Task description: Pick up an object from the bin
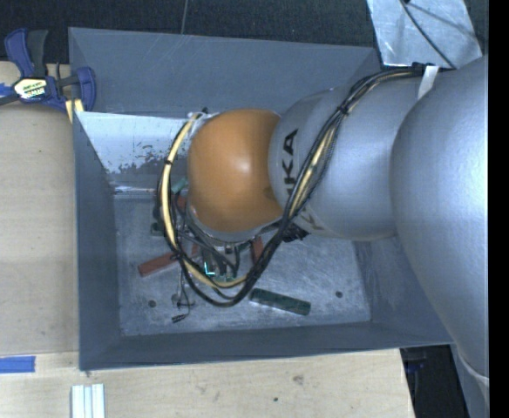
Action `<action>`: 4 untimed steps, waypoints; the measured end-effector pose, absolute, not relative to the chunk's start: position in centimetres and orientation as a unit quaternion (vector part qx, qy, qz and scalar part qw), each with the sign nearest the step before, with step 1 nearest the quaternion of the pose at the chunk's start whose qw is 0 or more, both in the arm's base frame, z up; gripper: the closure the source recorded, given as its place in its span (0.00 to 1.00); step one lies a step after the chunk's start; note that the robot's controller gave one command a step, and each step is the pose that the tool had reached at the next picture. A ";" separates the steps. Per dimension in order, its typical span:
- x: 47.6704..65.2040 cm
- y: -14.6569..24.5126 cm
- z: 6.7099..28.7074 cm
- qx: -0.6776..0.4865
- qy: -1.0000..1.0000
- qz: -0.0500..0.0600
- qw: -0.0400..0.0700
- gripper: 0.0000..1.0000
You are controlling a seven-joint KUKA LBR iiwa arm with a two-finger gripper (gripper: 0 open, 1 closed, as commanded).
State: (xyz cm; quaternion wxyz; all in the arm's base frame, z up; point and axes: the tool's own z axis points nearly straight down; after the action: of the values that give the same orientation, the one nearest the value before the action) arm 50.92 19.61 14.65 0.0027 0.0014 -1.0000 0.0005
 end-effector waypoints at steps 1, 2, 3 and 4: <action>51.1 19.5 15.0 0.000 -1.000 0.000 -0.001 0.00; 54.7 16.6 9.7 0.063 -0.998 0.000 -0.002 0.00; 56.2 14.6 7.1 0.017 -1.000 -0.001 -0.001 0.00; 54.5 14.3 7.2 0.019 -1.000 -0.001 -0.003 0.00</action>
Offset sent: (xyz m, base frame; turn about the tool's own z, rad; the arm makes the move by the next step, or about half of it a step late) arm 0.0521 -0.0439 -0.0765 -0.1749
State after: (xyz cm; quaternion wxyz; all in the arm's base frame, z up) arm 54.47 14.32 7.20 -0.0030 0.0192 -0.9998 -0.0014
